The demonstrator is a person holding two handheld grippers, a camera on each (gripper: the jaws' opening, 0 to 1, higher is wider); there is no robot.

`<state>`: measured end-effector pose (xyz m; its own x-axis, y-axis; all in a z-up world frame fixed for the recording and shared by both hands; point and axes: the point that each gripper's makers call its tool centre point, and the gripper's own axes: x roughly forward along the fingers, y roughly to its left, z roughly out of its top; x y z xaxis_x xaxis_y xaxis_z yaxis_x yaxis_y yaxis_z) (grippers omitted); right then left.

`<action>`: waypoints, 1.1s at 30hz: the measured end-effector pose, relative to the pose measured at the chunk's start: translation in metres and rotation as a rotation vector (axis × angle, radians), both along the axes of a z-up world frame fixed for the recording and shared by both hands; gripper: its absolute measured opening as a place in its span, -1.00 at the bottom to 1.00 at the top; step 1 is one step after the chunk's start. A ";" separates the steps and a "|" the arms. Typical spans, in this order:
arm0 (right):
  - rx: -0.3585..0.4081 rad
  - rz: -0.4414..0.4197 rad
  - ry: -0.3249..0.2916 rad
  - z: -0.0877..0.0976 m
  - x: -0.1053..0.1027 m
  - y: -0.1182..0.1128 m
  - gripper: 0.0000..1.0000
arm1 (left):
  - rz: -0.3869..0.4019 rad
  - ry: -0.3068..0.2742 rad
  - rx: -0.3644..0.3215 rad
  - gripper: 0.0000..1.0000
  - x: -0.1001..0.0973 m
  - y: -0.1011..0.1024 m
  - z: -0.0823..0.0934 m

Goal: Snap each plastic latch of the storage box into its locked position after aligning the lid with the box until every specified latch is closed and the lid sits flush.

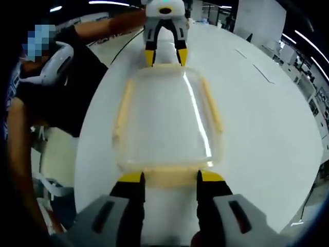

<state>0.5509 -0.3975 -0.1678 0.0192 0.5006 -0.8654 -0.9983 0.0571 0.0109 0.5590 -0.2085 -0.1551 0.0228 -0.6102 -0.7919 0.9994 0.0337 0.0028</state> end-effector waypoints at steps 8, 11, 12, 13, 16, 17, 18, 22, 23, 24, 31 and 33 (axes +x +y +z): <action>0.007 -0.002 -0.034 0.029 0.006 0.004 -0.27 | -0.017 -0.030 -0.016 -0.27 0.006 0.004 0.022; 0.003 -0.005 -0.049 0.036 0.009 0.003 -0.27 | -0.022 -0.042 -0.024 -0.27 0.007 0.004 0.031; 0.003 -0.007 -0.056 0.038 0.009 0.003 -0.27 | -0.023 -0.046 -0.025 -0.27 0.008 0.005 0.034; 0.004 -0.010 -0.059 0.041 0.009 0.003 -0.27 | -0.025 -0.050 -0.027 -0.27 0.009 0.005 0.037; 0.008 -0.011 -0.067 0.051 0.009 0.002 -0.27 | -0.030 -0.052 -0.031 -0.27 0.009 0.004 0.049; 0.011 -0.010 -0.072 0.057 0.009 0.001 -0.27 | -0.032 -0.056 -0.032 -0.27 0.009 0.004 0.055; 0.015 -0.009 -0.078 0.064 0.009 0.000 -0.27 | -0.034 -0.060 -0.033 -0.27 0.010 0.004 0.061; 0.055 -0.010 -0.101 0.084 0.011 -0.001 -0.27 | -0.034 -0.065 -0.049 -0.27 0.012 0.003 0.079; 0.067 -0.011 -0.108 0.090 0.010 -0.001 -0.27 | -0.035 -0.065 -0.052 -0.27 0.012 0.004 0.083; 0.073 -0.012 -0.114 0.094 0.009 0.000 -0.27 | -0.036 -0.067 -0.054 -0.27 0.012 0.004 0.086; 0.069 -0.018 -0.130 0.104 0.007 0.005 -0.28 | -0.051 -0.066 -0.059 -0.27 0.008 0.007 0.103; 0.072 -0.019 -0.136 0.106 0.006 0.007 -0.28 | -0.056 -0.082 -0.050 -0.27 0.007 0.009 0.104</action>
<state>0.5567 -0.3904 -0.0617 0.1440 0.5594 -0.8163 -0.9896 0.0797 -0.1200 0.5664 -0.1995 -0.0512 0.0506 -0.6508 -0.7576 0.9963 -0.0202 0.0839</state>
